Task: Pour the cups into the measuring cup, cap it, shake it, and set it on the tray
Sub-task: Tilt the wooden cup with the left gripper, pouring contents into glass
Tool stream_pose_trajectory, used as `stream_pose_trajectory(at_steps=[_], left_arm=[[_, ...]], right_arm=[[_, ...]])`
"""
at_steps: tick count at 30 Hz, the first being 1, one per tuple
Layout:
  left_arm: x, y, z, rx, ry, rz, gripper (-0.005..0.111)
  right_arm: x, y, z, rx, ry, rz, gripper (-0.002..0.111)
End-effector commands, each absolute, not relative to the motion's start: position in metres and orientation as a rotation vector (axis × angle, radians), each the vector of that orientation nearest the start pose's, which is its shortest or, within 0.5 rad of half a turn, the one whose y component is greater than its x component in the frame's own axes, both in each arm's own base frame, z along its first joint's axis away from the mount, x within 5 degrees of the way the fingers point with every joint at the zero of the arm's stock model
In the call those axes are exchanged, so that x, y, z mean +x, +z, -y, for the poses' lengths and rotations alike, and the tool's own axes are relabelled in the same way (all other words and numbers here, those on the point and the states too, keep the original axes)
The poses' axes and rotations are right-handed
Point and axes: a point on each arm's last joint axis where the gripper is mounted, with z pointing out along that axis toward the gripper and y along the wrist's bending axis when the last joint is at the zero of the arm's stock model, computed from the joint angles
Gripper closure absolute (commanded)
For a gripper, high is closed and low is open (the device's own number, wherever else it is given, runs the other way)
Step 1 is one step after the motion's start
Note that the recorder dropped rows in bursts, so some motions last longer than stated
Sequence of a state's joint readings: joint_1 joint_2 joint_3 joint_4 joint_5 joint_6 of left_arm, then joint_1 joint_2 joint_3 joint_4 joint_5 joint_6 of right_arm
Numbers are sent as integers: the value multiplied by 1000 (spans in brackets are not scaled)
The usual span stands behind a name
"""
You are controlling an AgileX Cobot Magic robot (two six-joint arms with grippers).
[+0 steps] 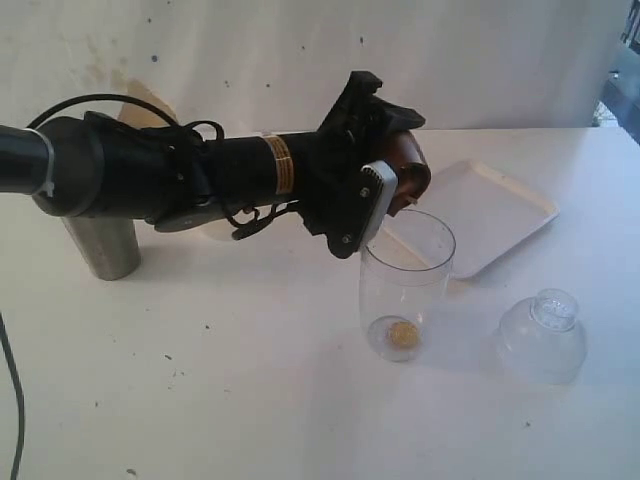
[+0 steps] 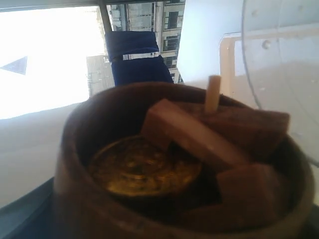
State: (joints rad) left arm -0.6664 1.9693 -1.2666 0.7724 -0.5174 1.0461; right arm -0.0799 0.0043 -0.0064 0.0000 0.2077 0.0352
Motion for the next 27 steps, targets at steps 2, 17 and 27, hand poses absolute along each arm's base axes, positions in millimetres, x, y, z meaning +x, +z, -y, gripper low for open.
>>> stream_pose_trajectory(at_steps=[2, 17, 27], left_arm=[[329, 231, 303, 1734, 492, -319, 107], [321, 231, 311, 1758, 567, -170, 107], [322, 231, 311, 1773, 620, -109, 107]], right_arm=[[56, 195, 4, 98, -30, -1683, 108], [56, 195, 4, 98, -30, -1683, 108], [56, 195, 4, 98, -30, -1683, 108]])
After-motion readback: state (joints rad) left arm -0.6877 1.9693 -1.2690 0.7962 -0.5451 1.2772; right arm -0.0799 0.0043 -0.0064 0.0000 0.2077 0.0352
